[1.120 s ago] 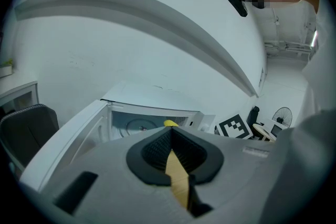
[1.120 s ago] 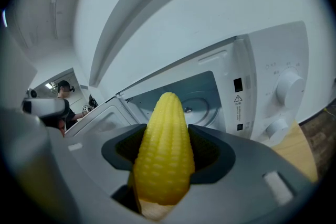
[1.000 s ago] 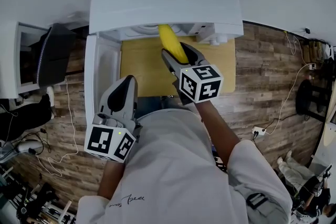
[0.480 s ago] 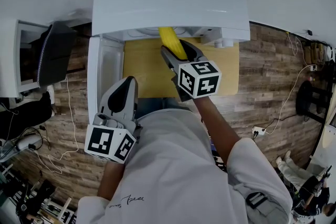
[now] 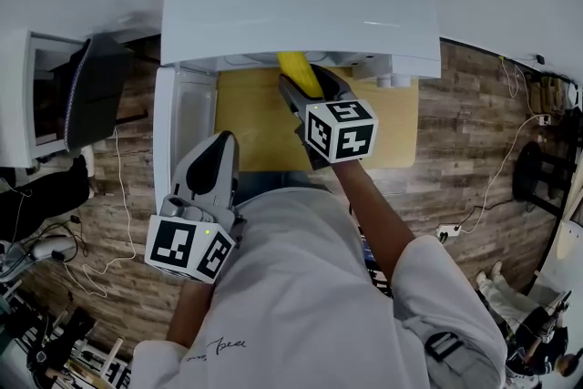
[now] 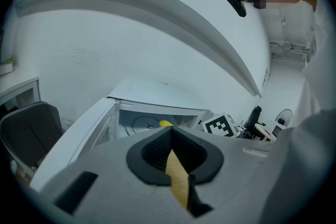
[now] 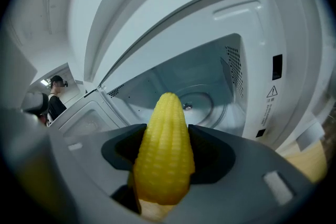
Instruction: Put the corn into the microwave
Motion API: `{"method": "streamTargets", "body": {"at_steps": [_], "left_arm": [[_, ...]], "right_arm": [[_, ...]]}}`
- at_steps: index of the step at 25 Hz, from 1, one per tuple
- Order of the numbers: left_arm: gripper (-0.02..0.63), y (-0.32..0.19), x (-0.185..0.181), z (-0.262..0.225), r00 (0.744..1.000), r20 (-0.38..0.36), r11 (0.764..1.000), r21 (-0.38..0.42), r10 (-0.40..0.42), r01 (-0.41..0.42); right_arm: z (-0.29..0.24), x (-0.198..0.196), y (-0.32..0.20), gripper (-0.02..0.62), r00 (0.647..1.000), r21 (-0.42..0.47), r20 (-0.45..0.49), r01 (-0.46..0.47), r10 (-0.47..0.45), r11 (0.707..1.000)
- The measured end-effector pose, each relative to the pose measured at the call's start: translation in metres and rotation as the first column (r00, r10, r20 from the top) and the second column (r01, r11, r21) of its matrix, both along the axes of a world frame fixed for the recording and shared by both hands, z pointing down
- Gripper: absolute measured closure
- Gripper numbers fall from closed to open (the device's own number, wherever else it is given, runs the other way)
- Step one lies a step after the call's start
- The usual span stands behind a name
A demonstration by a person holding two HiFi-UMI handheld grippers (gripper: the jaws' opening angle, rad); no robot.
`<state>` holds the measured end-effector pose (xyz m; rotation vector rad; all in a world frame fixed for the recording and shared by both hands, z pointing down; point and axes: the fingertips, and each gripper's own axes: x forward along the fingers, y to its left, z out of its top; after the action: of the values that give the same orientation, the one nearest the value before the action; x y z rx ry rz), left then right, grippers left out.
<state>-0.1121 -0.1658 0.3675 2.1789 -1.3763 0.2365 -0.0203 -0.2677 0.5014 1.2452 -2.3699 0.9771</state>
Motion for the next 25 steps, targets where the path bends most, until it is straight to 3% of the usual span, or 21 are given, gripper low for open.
{"method": "streamTargets", "body": {"at_steps": [25], "left_arm": [[0.617,0.001,-0.013,0.003,1.000,0.025,1.000,-0.019,-0.001,0.001]], "right_arm": [[0.029,-0.010,-0.036,0.333,0.995,0.041,-0.097,-0.013,0.017,0.999]]}}
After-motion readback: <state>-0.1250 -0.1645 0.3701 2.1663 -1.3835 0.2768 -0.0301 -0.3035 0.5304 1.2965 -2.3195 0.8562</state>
